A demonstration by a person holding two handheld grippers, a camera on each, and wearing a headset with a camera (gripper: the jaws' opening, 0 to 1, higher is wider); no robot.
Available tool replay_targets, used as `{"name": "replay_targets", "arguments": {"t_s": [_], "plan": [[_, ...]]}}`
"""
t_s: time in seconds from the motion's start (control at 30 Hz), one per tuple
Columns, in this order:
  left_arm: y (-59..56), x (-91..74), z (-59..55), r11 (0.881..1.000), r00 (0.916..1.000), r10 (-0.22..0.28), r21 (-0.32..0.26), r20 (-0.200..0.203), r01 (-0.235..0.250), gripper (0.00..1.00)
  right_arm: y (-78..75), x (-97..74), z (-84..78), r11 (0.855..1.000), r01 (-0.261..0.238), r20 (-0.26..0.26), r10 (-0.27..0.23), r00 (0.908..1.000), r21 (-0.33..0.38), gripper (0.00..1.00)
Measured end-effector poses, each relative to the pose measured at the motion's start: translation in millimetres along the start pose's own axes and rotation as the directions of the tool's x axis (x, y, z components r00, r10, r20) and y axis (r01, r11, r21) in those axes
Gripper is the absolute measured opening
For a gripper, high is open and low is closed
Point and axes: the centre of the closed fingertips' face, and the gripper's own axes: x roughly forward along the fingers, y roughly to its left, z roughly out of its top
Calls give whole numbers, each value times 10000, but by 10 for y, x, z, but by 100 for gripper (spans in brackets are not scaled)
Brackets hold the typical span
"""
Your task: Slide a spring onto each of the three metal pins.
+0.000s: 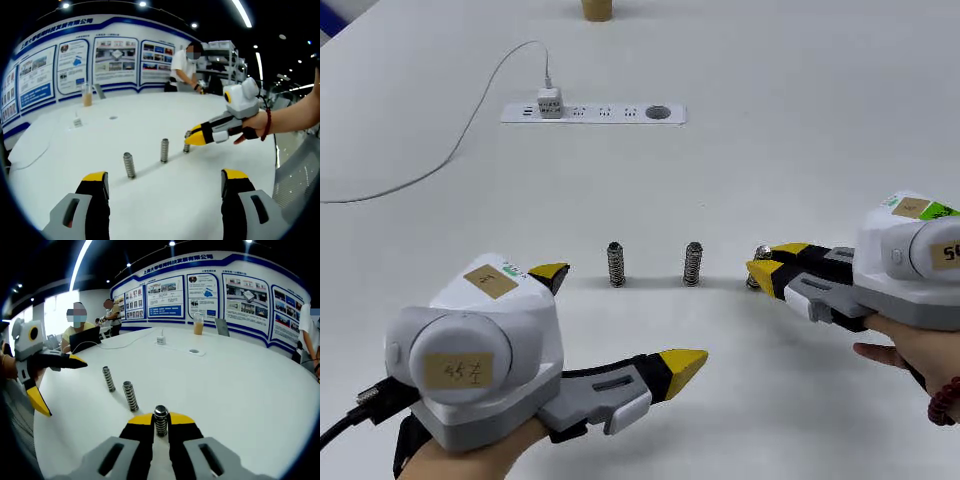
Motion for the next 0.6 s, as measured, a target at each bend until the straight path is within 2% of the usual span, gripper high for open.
{"name": "replay_targets", "arguments": {"t_s": [0.17, 0.33, 0.6], "plan": [[5, -3, -14, 10000, 10000, 22, 44, -66, -22, 94, 18, -6, -18, 9999, -58, -113, 60, 9999, 151, 13], [40, -14, -10, 9999, 9999, 107, -114, -75, -108, 92, 42, -31, -24, 9995, -157, -167, 161, 9997, 266, 19], [112, -58, 32, 9992, 9996, 280, -276, -68, -282, 88, 94, -149, 104, 9991, -275, -84, 278, 9996, 324, 29]]}}
